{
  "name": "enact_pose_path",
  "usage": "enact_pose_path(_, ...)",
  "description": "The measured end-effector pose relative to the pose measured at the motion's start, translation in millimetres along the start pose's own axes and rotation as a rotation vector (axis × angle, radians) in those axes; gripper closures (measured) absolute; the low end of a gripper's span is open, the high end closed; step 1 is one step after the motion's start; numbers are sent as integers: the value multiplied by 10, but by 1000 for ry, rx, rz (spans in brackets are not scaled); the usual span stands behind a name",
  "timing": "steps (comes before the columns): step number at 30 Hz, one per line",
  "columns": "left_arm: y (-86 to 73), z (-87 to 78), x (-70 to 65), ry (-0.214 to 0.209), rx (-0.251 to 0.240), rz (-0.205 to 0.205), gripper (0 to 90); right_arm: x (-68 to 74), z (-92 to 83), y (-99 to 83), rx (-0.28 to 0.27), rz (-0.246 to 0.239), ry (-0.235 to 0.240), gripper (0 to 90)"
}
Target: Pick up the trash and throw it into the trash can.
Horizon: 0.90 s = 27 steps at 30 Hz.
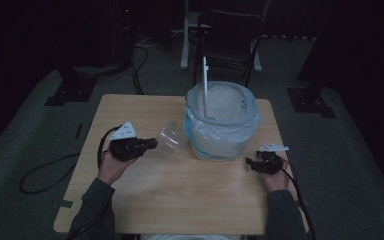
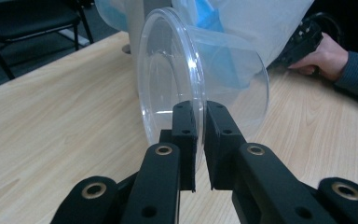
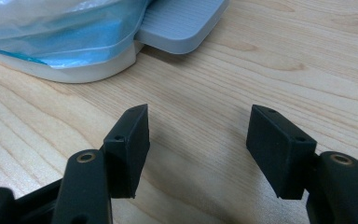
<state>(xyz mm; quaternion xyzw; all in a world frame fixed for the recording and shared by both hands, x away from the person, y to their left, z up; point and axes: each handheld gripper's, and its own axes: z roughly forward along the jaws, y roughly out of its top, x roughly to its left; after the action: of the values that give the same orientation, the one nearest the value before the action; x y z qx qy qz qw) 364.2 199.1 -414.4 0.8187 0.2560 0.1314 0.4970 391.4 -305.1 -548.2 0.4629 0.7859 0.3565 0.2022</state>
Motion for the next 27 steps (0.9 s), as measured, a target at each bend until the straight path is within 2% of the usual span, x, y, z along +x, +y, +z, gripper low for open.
enact_pose_path(27, 349, -315, 146, 49, -60, 8, 842, -1, 1, -1, -1, -2, 0, 381)
